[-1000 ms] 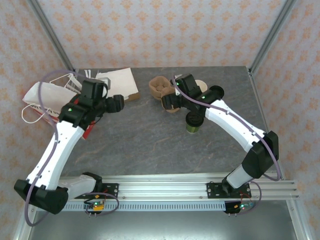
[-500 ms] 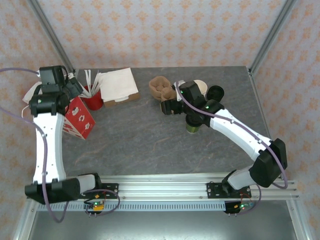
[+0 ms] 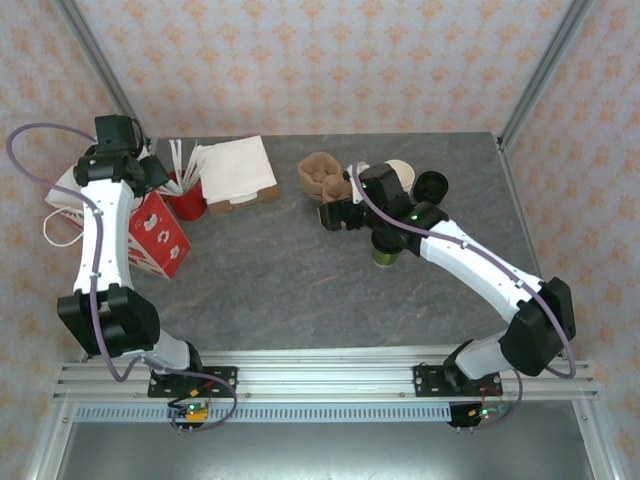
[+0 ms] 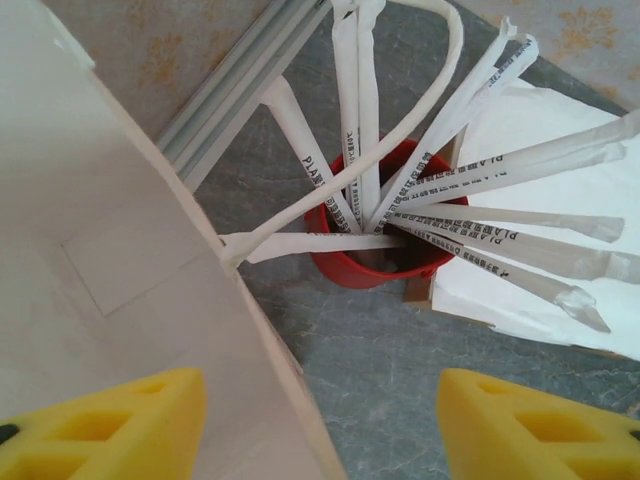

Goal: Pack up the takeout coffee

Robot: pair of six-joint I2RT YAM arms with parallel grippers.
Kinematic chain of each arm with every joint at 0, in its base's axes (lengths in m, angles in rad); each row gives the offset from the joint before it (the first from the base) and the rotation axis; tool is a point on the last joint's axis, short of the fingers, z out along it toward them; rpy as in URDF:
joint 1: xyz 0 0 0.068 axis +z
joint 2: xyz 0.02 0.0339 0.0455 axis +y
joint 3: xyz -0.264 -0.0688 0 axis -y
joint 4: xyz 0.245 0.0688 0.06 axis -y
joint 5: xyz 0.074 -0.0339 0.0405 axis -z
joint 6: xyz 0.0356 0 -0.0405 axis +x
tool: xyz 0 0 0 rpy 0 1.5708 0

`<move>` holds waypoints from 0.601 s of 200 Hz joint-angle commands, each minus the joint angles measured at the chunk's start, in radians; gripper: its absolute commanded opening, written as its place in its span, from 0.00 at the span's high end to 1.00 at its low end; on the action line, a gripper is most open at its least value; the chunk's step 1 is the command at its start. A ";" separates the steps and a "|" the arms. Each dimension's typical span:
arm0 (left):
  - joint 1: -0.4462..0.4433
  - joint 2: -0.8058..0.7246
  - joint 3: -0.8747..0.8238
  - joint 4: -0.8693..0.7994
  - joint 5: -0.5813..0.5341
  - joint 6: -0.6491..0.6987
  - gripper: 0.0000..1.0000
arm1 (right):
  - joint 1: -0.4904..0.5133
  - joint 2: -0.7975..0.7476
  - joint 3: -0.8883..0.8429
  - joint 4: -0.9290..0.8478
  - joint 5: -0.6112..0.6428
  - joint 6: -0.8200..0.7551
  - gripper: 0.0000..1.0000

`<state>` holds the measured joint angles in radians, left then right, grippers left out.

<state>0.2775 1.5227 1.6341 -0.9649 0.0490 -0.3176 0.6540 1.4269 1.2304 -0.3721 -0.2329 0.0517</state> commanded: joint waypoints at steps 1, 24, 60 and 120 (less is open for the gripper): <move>0.006 0.023 0.029 -0.008 0.014 0.002 0.45 | 0.005 0.022 0.004 0.014 -0.012 -0.003 0.10; 0.006 0.043 0.039 -0.012 0.022 0.012 0.57 | 0.005 0.038 0.007 0.001 -0.012 -0.008 0.10; 0.007 -0.004 -0.012 -0.028 0.011 0.038 0.72 | 0.004 0.047 0.008 -0.005 -0.020 -0.003 0.10; -0.040 -0.235 -0.196 -0.125 0.031 0.071 0.86 | 0.004 0.058 -0.005 -0.005 -0.022 0.002 0.10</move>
<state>0.2714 1.3949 1.4918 -1.0008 0.0753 -0.2741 0.6540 1.4693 1.2304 -0.3744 -0.2520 0.0517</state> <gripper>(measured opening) 0.164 0.900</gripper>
